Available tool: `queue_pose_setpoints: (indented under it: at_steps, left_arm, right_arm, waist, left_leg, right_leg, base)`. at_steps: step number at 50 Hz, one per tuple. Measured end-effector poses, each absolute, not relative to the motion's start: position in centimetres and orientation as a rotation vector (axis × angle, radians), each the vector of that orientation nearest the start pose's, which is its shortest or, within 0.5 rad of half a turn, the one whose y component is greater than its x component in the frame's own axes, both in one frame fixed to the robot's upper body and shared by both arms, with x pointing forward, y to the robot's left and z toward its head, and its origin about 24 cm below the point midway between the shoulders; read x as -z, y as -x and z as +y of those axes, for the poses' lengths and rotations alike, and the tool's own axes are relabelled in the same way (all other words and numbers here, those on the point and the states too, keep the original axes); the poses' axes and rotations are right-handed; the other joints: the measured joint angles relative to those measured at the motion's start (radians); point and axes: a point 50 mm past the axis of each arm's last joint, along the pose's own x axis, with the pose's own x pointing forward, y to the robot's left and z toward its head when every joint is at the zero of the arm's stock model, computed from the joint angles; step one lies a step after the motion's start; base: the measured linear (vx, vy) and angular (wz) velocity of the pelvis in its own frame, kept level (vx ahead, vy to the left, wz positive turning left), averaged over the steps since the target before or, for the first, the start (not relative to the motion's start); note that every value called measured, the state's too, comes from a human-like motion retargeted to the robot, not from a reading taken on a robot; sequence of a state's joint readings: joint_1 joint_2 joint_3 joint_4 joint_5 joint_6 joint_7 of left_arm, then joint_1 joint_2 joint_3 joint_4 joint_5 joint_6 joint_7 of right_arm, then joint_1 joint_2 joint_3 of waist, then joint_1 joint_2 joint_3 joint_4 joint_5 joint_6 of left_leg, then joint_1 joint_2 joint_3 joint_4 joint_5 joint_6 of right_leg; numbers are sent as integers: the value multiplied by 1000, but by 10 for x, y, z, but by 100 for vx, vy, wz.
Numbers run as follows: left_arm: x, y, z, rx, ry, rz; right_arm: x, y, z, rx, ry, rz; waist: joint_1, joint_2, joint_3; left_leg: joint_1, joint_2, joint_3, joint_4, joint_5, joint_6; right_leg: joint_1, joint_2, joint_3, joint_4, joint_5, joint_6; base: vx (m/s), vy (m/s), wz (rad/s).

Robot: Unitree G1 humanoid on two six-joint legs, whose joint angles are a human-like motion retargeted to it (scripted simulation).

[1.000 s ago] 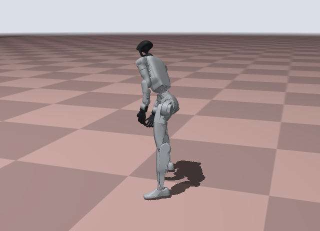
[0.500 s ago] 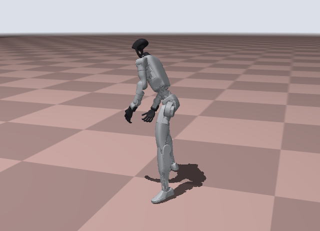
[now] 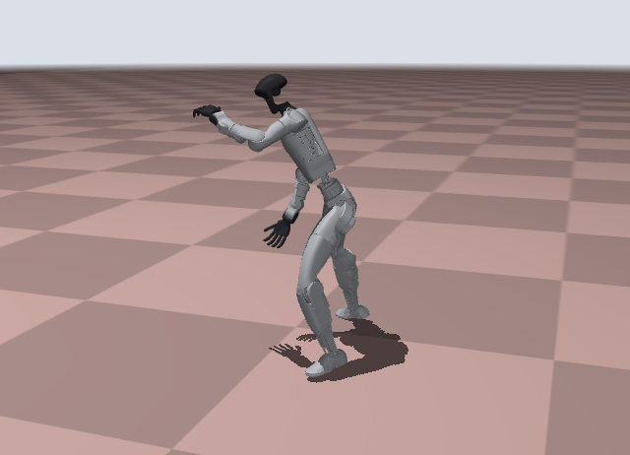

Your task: Kungfu

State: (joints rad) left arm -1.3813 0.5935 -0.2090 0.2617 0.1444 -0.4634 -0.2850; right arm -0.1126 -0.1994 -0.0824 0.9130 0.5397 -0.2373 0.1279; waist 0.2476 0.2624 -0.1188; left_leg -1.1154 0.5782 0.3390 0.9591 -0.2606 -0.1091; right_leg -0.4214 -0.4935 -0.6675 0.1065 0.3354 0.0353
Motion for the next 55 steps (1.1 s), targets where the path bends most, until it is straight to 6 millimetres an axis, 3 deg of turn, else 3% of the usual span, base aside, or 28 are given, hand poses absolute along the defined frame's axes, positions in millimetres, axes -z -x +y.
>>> queue_pose_setpoints:
  at_steps: [3, 5, 8, 11, 15, 22, 26, 30, 35, 38, 40, 42, 44, 46, 48, 50, 52, 55]
  left_arm:
    - [-454, -258, 118, 174, -1060, -1508]
    - [-465, -248, 123, 108, -1064, -1556]
    - [-468, -243, 125, 85, -1075, -1580]
    - [-466, -244, 132, 28, -1101, -1570]
    - [-458, -251, 139, -16, -1084, -1548]
    - [-423, -273, 177, -64, -961, -1398]
    - [-374, -288, 225, -151, -857, -1209]
    - [-298, -290, 291, -313, -766, -915]
    - [-168, -249, 374, -545, -589, -417]
    - [-64, -207, 395, -656, -350, -45]
    - [7, -181, 384, -687, -88, 191]
    - [64, -160, 353, -701, 200, 346]
    - [104, -150, 310, -726, 494, 412]
    - [126, -161, 252, -594, 864, 406]
    - [127, -183, 192, -371, 1240, 315]
    - [113, -207, 145, -257, 1531, 144]
    - [97, -227, 116, -168, 1679, 49]
    - [77, -252, 100, 40, 1603, 80]
  right_arm:
    - [83, -261, -177, -76, -767, 511]
    - [59, -291, -165, -108, -916, 375]
    - [22, -324, -158, -133, -934, 196]
    - [5, -335, -140, -274, -892, 170]
    - [-5, -342, -134, -320, -821, 160]
    - [-33, -351, -141, -387, -728, 39]
    - [-69, -359, -160, -425, -603, -101]
    - [-128, -366, -183, -477, -433, -303]
    - [-218, -355, -208, -501, -193, -610]
    - [-267, -334, -220, -478, -62, -811]
    - [-297, -312, -235, -430, 30, -946]
    - [-324, -280, -258, -342, 120, -1096]
    - [-353, -235, -279, -251, 206, -1277]
    - [-380, -172, -292, -161, 333, -1496]
    - [-397, -105, -287, -98, 514, -1723]
    - [-402, -52, -273, -28, 726, -1925]
    - [-401, -20, -261, 105, 907, -2035]
    - [-395, 0, -244, 282, 1044, -2131]
  waist:
    - [63, 2, 3]
    - [95, -26, -4]
    - [129, -56, -6]
    - [132, -66, -2]
    - [125, -85, 10]
    - [82, -123, 33]
    - [34, -134, 33]
    - [-33, -141, 40]
    - [-143, -154, 35]
    - [-219, -171, 15]
    - [-252, -197, -6]
    - [-278, -242, -37]
    - [-321, -278, -58]
    - [-375, -287, -70]
    - [-466, -277, -86]
    - [-559, -257, -88]
    - [-622, -229, -79]
    - [-675, -213, -68]
  left_leg:
    - [-36, -24, -3, 61, -53, 14]
    - [-62, -61, 3, 85, -76, 25]
    - [-78, -84, 5, 98, -89, 27]
    - [-87, -78, -9, 103, -94, 29]
    - [-86, -75, -26, 89, -82, 28]
    - [-44, -73, -31, 30, -18, 19]
    - [3, -76, -24, -41, 39, 4]
    - [80, -74, 4, -149, 112, -14]
    - [218, -63, 49, -336, 231, -51]
    - [343, -62, 78, -491, 326, -83]
    - [447, -70, 116, -609, 398, -102]
    - [557, -92, 173, -734, 472, -109]
    - [647, -111, 229, -846, 540, -120]
    - [685, -111, 283, -925, 599, -144]
    - [655, -132, 334, -978, 647, -153]
    - [609, -148, 300, -991, 667, -153]
    - [574, -131, 282, -977, 689, -153]
    - [579, -105, 317, -970, 716, -153]
  right_leg:
    - [-10, -23, 9, -7, 28, 28]
    - [-20, -56, -2, -3, 40, 39]
    - [-1, -65, -21, -12, 50, 19]
    - [21, -44, -35, -18, 55, -20]
    - [25, -28, -34, -10, 54, -39]
    - [27, -18, -20, 2, 16, 41]
    - [9, -23, -6, 27, -20, 73]
    - [-49, -38, 46, 101, -73, 90]
    - [-137, -37, 131, 227, -173, 116]
    - [-189, -33, 186, 335, -258, 129]
    - [-233, -35, 235, 421, -328, 133]
    - [-264, -44, 262, 505, -401, 144]
    - [-271, -52, 254, 583, -478, 153]
    - [-266, -53, 216, 645, -545, 162]
    - [-287, -76, 178, 695, -596, 178]
    - [-309, -96, 144, 741, -654, 180]
    - [-335, -95, 131, 786, -704, 188]
    - [-367, -95, 132, 838, -764, 193]
  base:
    - [2, 44, 23]
    - [3, 25, 75]
    - [1, 4, 60]
    - [6, -2, 21]
    - [4, -15, 4]
    - [-6, -28, -4]
    - [-14, -40, -7]
    - [-26, -53, -27]
    - [-23, -55, -38]
    - [-17, -76, -51]
    - [-6, -80, -58]
    - [0, -99, -40]
    - [2, -101, -14]
    - [-17, -98, 32]
    - [-36, -62, 102]
    - [-51, -41, 74]
    - [-56, -29, 7]
    - [-38, -20, -38]
